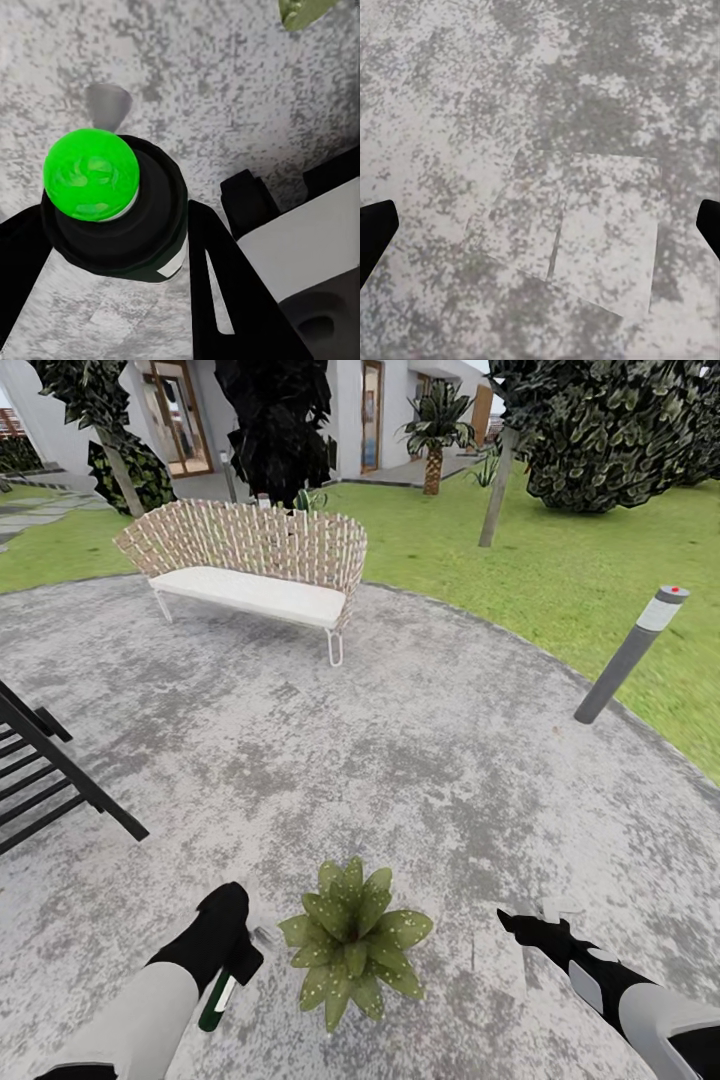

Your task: Pick up the pesticide atomizer in the garden and spray insectifuge to fully cover both potted plants in the garden.

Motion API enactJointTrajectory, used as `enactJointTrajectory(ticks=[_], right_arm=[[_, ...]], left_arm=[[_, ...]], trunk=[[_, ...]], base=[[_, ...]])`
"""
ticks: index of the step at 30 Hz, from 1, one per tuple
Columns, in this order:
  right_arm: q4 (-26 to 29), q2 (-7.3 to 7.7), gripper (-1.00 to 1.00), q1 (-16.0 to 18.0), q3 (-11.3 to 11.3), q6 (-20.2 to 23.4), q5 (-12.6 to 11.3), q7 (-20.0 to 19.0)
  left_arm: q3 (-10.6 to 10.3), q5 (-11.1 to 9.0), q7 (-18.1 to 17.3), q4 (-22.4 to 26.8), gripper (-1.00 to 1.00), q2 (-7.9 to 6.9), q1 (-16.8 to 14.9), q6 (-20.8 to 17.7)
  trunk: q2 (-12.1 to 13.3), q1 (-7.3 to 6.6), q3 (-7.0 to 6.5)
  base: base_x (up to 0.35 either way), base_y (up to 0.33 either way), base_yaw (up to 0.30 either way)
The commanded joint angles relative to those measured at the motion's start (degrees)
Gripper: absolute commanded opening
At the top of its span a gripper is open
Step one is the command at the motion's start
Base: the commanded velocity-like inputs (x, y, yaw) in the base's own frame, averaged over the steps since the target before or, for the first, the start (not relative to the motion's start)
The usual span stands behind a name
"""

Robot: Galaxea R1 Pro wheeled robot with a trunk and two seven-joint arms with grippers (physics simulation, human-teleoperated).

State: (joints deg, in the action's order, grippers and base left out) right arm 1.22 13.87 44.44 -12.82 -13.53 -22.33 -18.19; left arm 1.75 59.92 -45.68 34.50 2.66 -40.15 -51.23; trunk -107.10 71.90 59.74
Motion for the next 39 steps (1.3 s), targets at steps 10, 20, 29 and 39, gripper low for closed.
enactJointTrajectory(ticks=[10,20,29,39], right_arm=[[-0.08,0.02,1.0,0.04,-0.45,-0.16,-0.61,-0.26],[-0.08,0.02,1.0,0.05,-0.45,-0.18,-0.61,-0.27],[-0.08,0.02,1.0,0.05,-0.45,-0.18,-0.61,-0.27],[-0.08,0.02,1.0,0.04,-0.45,-0.18,-0.61,-0.25]], left_arm=[[0.29,0.72,-0.55,1.78,-1.0,-0.9,-0.01,-0.17],[0.35,0.3,-0.55,1.48,-1.0,-6.32,0.13,0.12],[0.27,0.21,-0.49,1.28,-1.0,-4.5,0.59,0.26],[0.25,0.26,-0.55,1.32,-1.0,-4.01,0.6,0.17]], trunk=[[-0.02,-0.01,0.05],[-0.02,-0.01,0.05],[-0.02,-0.01,0.16],[-0.02,-0.01,0.29]], base=[[0.0,0.0,-0.001],[0.0,0.0,0.0],[0.0,0.0,0.07],[0.0,0.0,0.087]])
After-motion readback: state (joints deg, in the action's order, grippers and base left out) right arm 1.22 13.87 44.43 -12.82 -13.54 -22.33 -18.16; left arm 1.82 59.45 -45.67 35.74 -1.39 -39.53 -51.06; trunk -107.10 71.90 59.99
